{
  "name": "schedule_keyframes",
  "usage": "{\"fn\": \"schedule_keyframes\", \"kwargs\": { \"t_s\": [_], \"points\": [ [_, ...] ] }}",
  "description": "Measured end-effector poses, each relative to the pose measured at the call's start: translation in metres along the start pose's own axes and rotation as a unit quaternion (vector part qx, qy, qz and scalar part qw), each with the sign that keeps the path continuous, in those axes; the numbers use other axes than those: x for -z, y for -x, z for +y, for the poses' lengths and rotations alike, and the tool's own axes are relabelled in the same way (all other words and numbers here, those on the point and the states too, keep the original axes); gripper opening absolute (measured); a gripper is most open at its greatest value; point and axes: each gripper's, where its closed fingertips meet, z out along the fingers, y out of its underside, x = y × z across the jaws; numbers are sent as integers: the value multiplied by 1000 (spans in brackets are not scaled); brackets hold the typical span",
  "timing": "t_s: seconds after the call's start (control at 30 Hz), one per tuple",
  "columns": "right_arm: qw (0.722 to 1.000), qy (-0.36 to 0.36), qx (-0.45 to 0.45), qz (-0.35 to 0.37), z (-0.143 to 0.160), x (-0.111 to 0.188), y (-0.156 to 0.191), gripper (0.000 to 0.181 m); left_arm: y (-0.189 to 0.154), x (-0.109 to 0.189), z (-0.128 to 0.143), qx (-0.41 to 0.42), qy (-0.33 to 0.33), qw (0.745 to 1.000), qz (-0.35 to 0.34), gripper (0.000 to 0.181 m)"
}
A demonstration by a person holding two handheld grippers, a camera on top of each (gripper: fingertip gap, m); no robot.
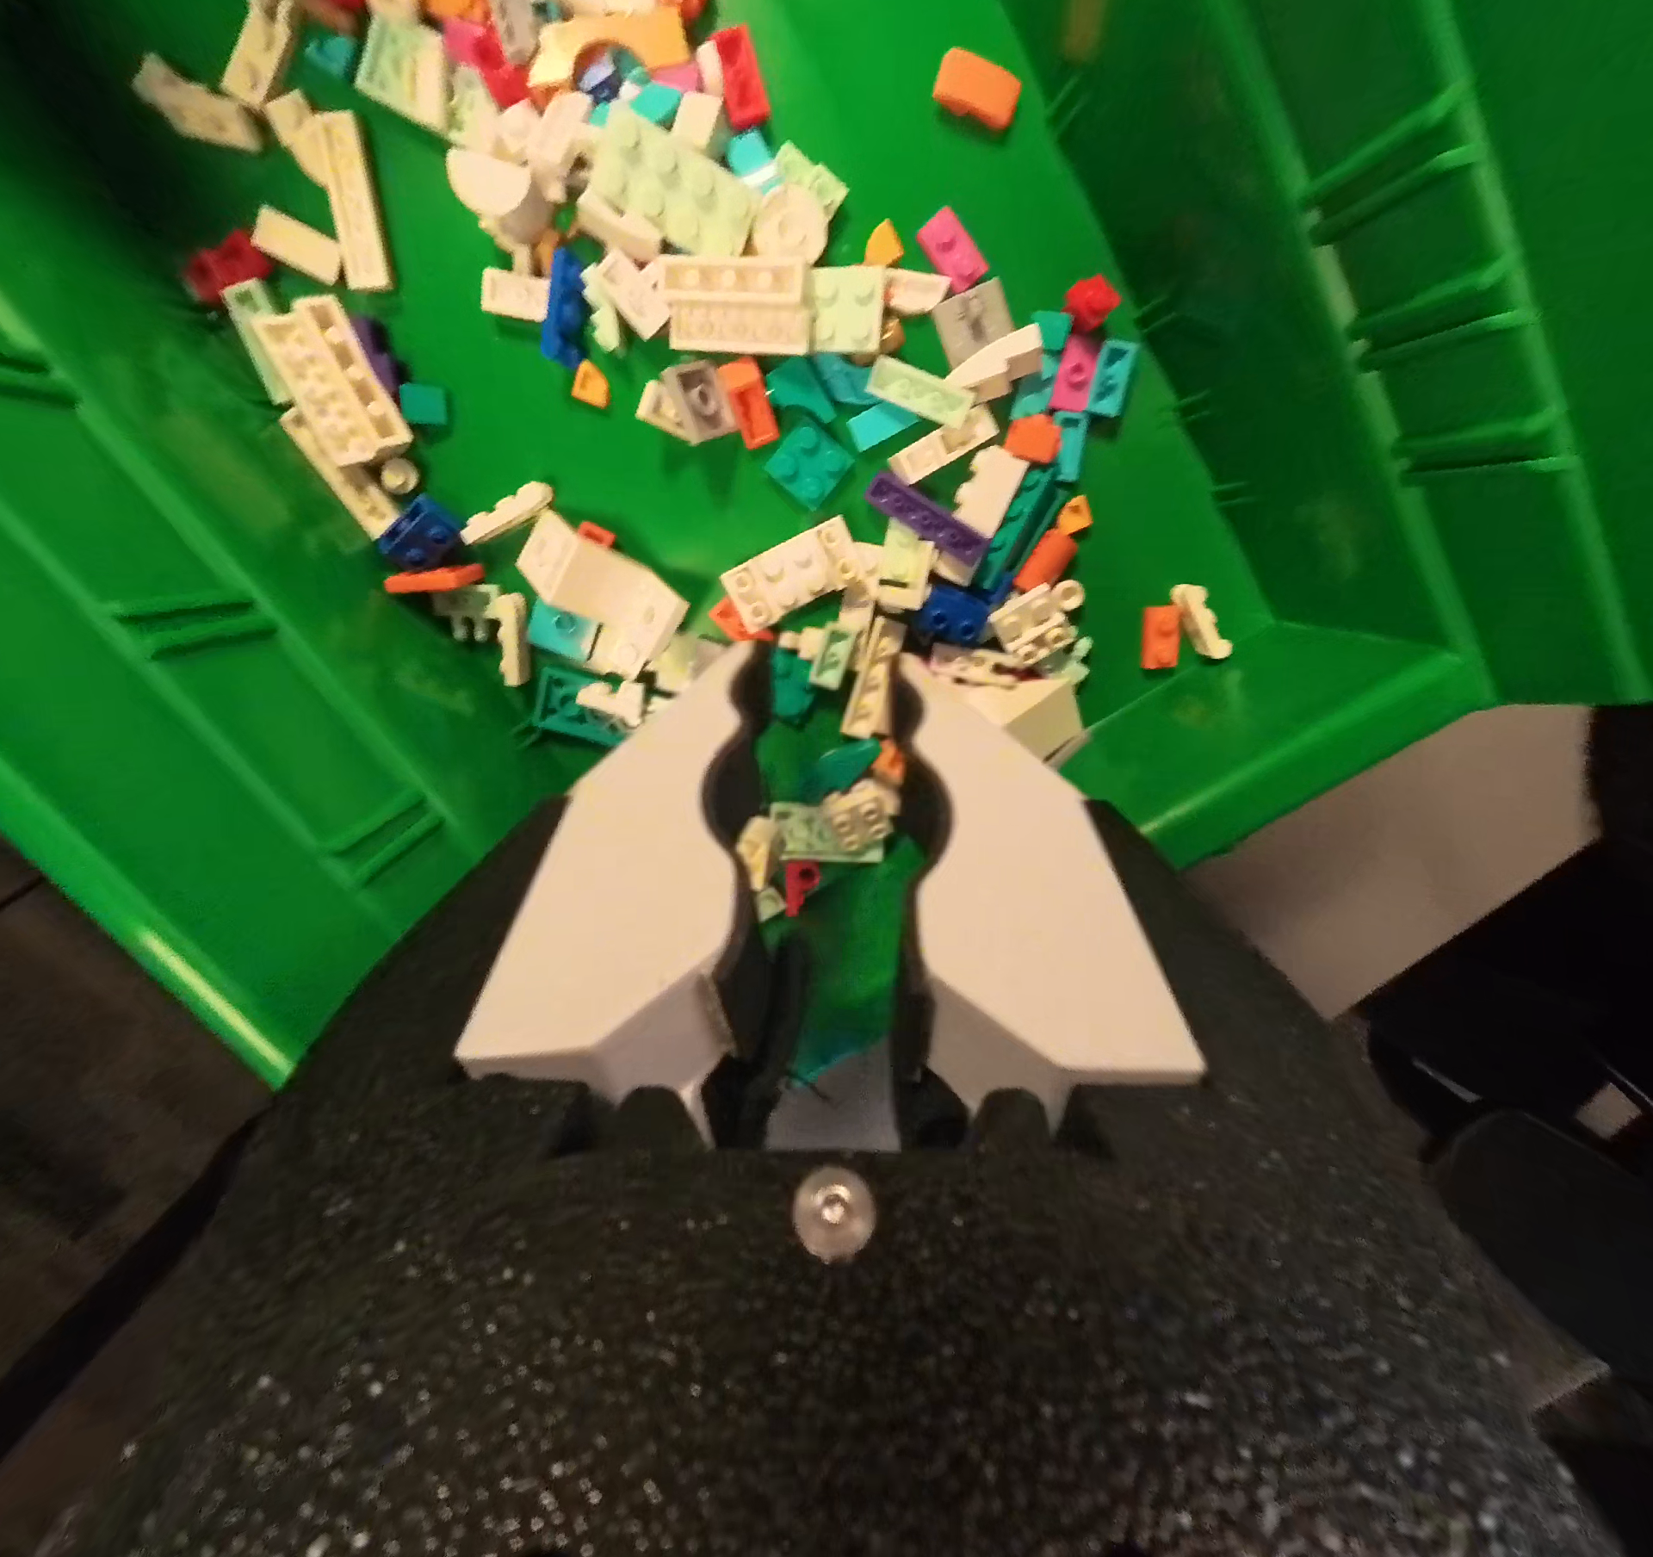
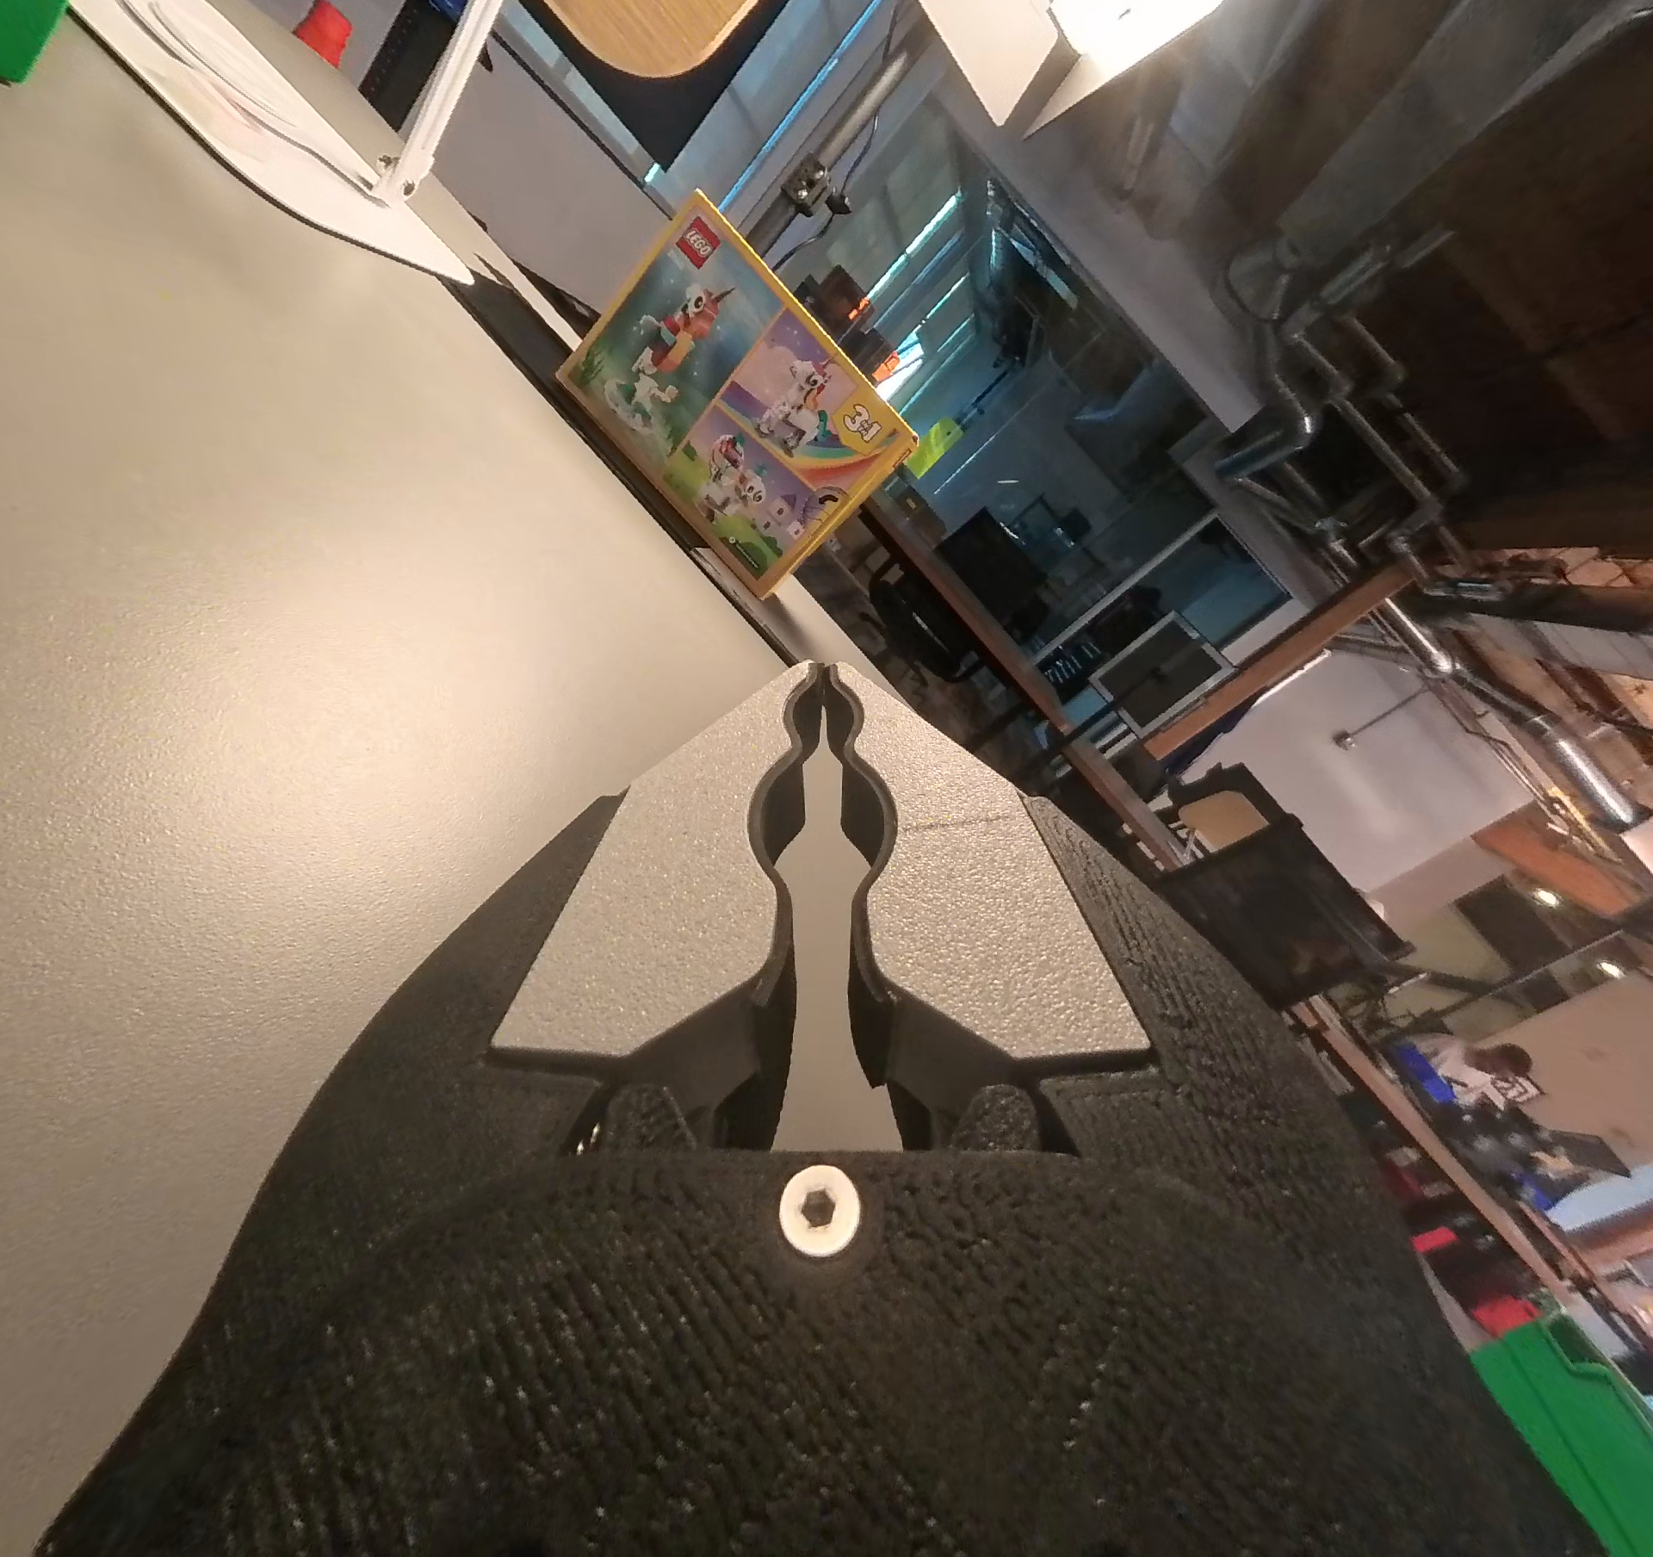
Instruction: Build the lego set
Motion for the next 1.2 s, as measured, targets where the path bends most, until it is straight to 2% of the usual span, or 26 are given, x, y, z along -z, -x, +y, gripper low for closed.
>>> {"fn": "schedule_keyframes", "kwargs": {
  "t_s": [0.03, 0.07, 0.1, 0.23, 0.33, 0.53, 0.9, 1.1, 1.2],
  "points": [
    [1000, 0, 0, 0, 0, 0, 0, 0, -4, 0, -3, -1, -6, 1000, 12, 46],
    [1000, 0, 0, 0, 0, 0, 0, 0, -7, 0, -5, -1, -11, 1000, 21, 67],
    [1000, 0, 0, 0, 0, 0, 0, 0, -9, -1, -7, -3, -12, 1000, 28, 78],
    [1000, 1, 0, -1, 0, 0, 0, 0, -21, -8, -2, -47, 15, 998, 45, 93],
    [1000, 0, 0, -1, 0, 0, 0, 0, -20, -16, 3, -72, 44, 996, 37, 93],
    [1000, -1, 0, -1, 0, 0, 0, 0, -13, -28, -5, -88, 50, 994, 33, 89],
    [1000, -2, -2, 0, 0, 0, 0, 0, -7, -45, -44, -132, -6, 991, -1, 90],
    [1000, -3, -3, -1, -1, 0, 0, 0, 12, -46, -55, -90, -32, 995, -33, 89],
    [1000, -3, -3, -2, -1, 0, 0, 0, 31, -43, -55, -27, -35, 997, -66, 88]
  ]
}}
